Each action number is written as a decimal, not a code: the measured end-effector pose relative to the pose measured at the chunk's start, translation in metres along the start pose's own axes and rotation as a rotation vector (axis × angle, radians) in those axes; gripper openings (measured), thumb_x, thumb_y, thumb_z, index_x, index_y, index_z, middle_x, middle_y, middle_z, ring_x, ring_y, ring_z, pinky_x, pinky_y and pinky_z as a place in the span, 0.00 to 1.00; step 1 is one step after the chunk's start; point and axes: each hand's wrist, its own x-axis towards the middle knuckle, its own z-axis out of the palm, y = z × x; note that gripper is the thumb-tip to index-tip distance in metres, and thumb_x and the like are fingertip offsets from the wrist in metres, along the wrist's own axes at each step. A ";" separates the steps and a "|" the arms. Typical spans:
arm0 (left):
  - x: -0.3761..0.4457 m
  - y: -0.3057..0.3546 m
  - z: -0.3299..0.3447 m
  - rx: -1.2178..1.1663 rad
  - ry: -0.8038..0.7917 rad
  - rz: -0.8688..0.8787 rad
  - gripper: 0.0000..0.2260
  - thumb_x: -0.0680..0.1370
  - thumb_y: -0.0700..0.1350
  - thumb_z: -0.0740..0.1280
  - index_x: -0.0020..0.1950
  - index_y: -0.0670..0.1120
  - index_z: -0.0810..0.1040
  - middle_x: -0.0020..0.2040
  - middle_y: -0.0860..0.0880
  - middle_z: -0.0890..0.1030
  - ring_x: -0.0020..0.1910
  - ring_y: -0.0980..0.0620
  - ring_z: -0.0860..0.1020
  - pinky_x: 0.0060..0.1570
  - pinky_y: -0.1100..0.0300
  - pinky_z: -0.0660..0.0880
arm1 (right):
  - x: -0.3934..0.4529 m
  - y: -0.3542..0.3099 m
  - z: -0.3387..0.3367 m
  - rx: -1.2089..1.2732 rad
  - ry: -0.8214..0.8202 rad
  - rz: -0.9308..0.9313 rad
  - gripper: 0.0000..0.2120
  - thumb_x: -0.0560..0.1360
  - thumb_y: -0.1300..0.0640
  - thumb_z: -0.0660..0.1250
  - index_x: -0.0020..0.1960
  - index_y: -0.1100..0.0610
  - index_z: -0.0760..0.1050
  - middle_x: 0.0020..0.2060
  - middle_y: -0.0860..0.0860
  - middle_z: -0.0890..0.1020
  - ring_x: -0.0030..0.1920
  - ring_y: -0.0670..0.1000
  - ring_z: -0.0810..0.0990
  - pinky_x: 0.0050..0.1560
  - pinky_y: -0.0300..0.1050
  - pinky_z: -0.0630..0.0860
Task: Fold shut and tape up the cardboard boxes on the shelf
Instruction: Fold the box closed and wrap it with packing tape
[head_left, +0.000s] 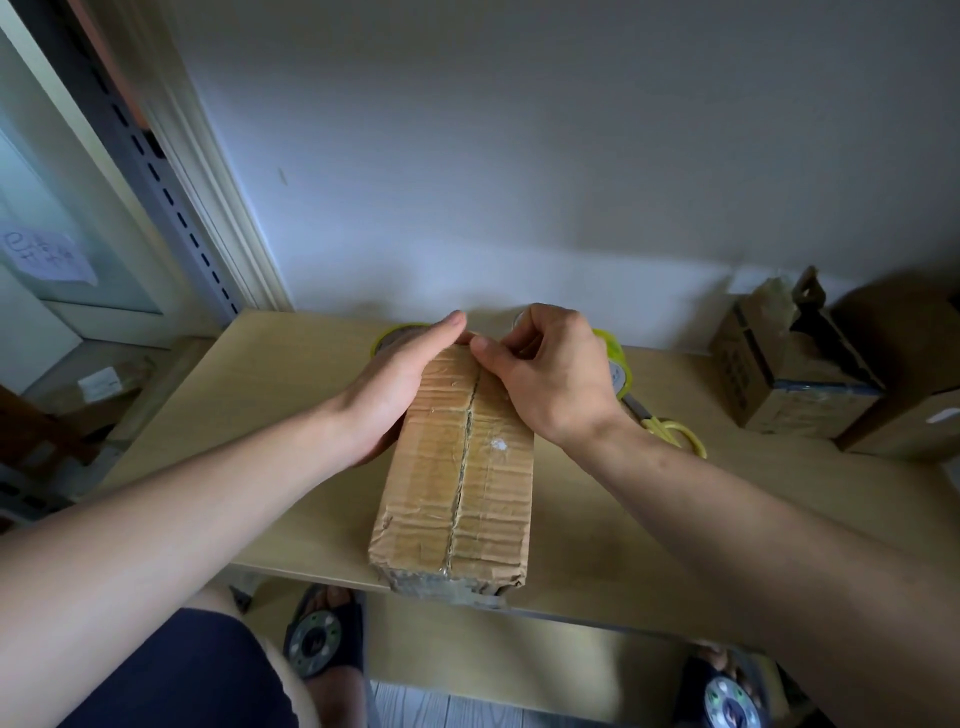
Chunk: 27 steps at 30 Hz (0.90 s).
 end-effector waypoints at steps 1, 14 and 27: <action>-0.002 0.002 0.000 0.028 -0.020 0.033 0.28 0.75 0.61 0.72 0.57 0.36 0.81 0.56 0.38 0.83 0.56 0.42 0.82 0.67 0.42 0.74 | 0.000 0.000 0.000 -0.009 0.007 -0.013 0.17 0.74 0.45 0.76 0.35 0.51 0.73 0.32 0.46 0.81 0.34 0.48 0.78 0.35 0.41 0.69; -0.009 -0.002 -0.003 0.216 -0.009 0.154 0.16 0.77 0.54 0.65 0.52 0.41 0.78 0.48 0.44 0.78 0.50 0.50 0.75 0.54 0.51 0.68 | -0.013 0.000 -0.010 -0.110 -0.048 -0.159 0.11 0.81 0.46 0.67 0.45 0.51 0.73 0.37 0.45 0.79 0.37 0.44 0.76 0.37 0.39 0.66; -0.006 -0.006 0.002 0.280 0.108 0.200 0.17 0.74 0.57 0.65 0.48 0.43 0.79 0.50 0.33 0.79 0.47 0.49 0.76 0.53 0.52 0.69 | -0.030 -0.010 -0.032 -0.222 -0.562 -0.125 0.57 0.55 0.30 0.81 0.77 0.40 0.59 0.67 0.42 0.71 0.67 0.44 0.72 0.70 0.42 0.69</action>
